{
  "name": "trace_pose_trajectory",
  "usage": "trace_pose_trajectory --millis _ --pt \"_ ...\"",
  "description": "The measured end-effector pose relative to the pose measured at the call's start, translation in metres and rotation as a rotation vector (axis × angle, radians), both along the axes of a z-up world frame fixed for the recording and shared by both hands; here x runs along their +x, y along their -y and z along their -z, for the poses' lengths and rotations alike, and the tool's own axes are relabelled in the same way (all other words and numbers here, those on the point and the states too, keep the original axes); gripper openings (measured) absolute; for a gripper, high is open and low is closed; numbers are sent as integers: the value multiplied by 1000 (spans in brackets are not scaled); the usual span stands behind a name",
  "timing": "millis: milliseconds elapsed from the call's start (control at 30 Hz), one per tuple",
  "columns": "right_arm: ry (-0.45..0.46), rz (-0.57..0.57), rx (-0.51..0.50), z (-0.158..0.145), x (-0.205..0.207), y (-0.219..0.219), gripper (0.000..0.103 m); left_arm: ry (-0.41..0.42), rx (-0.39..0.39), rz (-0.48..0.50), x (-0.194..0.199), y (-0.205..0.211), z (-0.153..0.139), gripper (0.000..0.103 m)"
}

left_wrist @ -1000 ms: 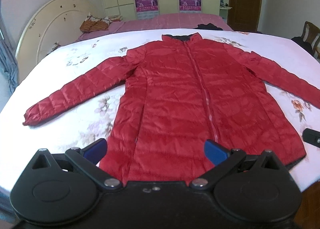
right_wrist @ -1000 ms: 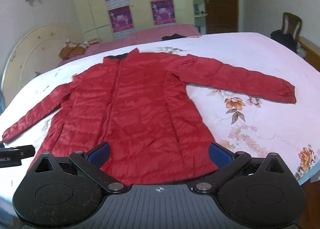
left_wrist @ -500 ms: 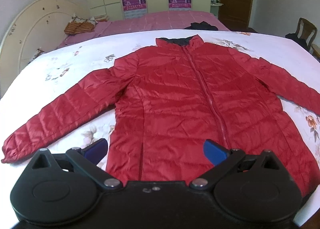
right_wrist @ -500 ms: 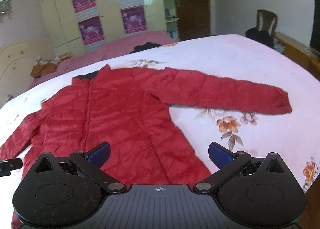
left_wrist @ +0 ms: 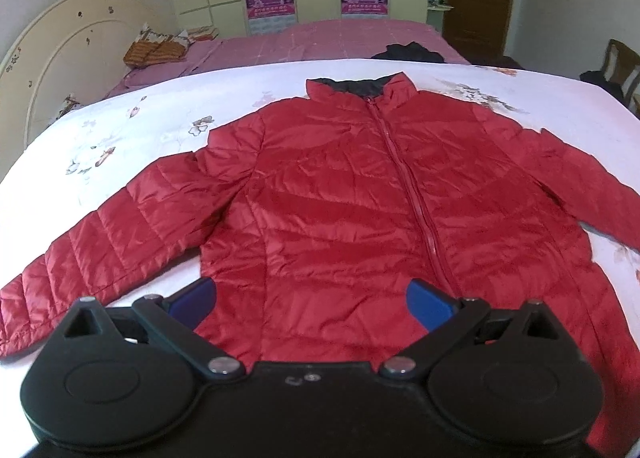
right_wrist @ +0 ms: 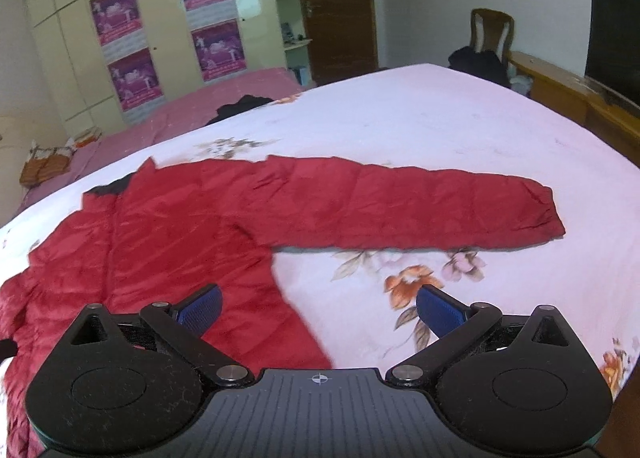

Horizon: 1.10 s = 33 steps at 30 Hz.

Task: Fold large clothes
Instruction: 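Move the right tool over the jacket toward the sleeve cuff nearest it, then close the right gripper on the sleeve cuff and lift it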

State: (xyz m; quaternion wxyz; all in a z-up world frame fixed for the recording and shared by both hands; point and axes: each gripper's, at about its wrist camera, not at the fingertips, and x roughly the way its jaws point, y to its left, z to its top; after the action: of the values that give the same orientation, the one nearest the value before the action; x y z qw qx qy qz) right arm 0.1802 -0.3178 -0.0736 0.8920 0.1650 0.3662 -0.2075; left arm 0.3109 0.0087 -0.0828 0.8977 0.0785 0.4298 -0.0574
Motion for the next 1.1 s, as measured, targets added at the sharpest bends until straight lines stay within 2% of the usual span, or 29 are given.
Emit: trace_pose_trajectory --millis 233,267,333,533,600,700,733,767,900,1033,1067,1100 --pt "-25 43 2 21 22 67 102 -7 22 -55 30 31 14 99" --pt "-31 58 1 25 23 79 95 -8 28 -61 34 35 16 99" --pt "-54 86 17 32 26 104 73 -13 35 -84 43 40 22 99" --pt "-106 200 -1 51 26 169 74 -26 62 -145 65 49 35 99" --pt "-132 246 -19 57 24 188 74 -29 69 -158 70 51 38 96" --pt "-157 319 -15 67 19 214 82 -41 74 -178 76 52 42 94" --pt "-164 337 -19 70 17 221 88 -44 76 -185 77 51 44 94" --pt "-171 355 -27 73 15 226 88 -47 80 -192 78 50 45 94" --pt "-198 395 -24 84 10 242 88 -53 91 -210 85 47 51 94" --pt "-174 408 41 94 2 250 87 -64 92 -231 91 42 55 92" --pt "-154 405 49 93 -1 249 71 -67 87 -235 92 41 55 91" --pt "-133 397 53 91 -3 248 62 -68 81 -237 92 40 55 90"
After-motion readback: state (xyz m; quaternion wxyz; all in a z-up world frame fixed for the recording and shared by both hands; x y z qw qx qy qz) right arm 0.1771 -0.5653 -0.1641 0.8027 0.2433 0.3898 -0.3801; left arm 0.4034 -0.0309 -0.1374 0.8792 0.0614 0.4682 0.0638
